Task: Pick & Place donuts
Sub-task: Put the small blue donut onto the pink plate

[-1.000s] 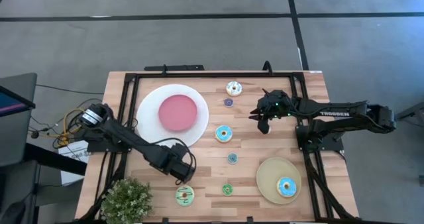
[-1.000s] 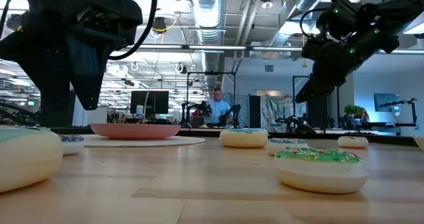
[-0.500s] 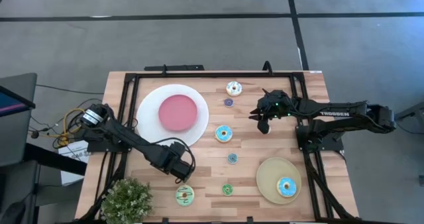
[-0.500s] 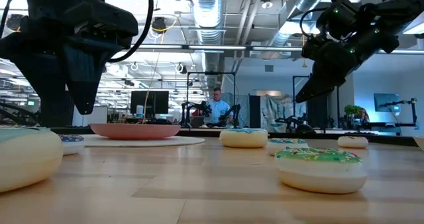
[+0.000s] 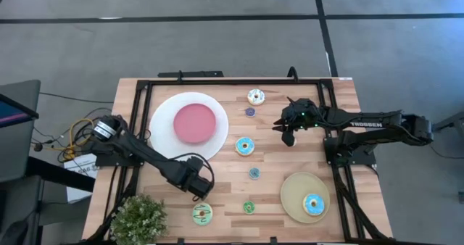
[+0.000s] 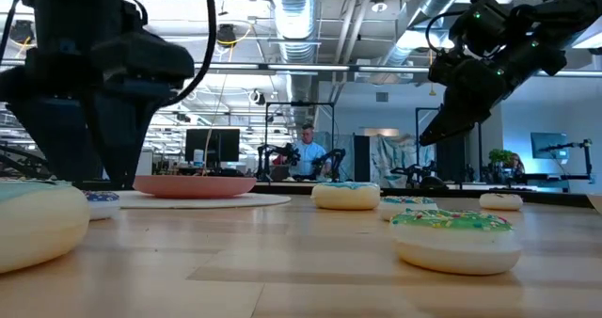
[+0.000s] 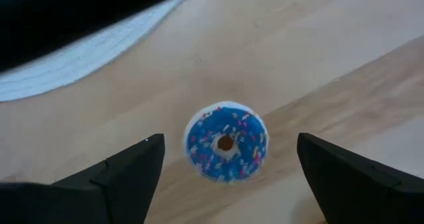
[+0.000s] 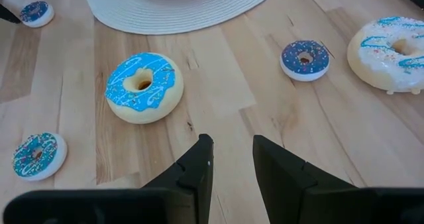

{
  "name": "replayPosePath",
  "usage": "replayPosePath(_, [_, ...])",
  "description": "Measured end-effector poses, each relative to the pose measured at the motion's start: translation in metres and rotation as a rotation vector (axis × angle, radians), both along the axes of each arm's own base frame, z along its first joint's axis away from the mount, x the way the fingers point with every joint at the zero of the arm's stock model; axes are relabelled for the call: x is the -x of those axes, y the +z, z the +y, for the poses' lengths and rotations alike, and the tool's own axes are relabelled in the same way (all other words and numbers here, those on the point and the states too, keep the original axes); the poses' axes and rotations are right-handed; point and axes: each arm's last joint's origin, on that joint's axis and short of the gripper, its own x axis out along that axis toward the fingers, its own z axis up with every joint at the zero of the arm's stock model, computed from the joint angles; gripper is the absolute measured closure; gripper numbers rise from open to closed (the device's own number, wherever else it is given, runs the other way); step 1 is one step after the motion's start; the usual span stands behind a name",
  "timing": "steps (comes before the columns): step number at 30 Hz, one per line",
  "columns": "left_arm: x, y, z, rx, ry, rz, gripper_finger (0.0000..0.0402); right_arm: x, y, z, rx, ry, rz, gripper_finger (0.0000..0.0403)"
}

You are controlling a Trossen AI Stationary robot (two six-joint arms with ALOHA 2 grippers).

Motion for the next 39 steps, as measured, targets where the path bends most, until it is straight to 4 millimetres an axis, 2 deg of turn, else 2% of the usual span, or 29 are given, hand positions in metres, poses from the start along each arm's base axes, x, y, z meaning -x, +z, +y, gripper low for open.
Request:
replayPosePath(9, [-0.002,-0.007,-0.001,-0.012,0.032,0.0,0.0064,0.0,0.0,0.0,0.001,0.0,-0.002,0.0305])
replayPosePath(17, [-0.006,-0.029,-0.004,-0.013,0.033,0.076,0.0064,0.0,0.0,0.0,0.0,0.0,-0.002,0.0305])
replayPosePath(30, [-0.01,-0.027,-0.006,-0.008,0.013,0.062,0.0065,0.0,0.0,0.0,0.002,0.0,-0.005,0.0305])
replayPosePath(39, [-0.01,-0.027,-0.006,-0.005,0.014,0.058,0.0093,0.0,0.0,0.0,0.002,0.0,-0.006,0.0305])
